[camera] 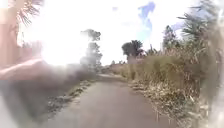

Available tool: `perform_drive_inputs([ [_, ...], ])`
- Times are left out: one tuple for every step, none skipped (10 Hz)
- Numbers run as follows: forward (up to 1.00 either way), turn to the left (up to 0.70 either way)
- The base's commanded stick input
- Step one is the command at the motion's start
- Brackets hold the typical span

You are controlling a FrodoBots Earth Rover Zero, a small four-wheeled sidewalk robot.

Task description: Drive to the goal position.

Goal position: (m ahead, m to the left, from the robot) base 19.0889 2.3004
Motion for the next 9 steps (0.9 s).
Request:
perform_drive_inputs([
  [0.5,0.01],
  [0.5,0.01],
  [0.5,0.01],
  [0.5,0.01],
  [0.5,0.01],
  [0.5,0.01],
  [0.5,0.01],
  [0.5,0.01],
  [0.5,0.01],
])
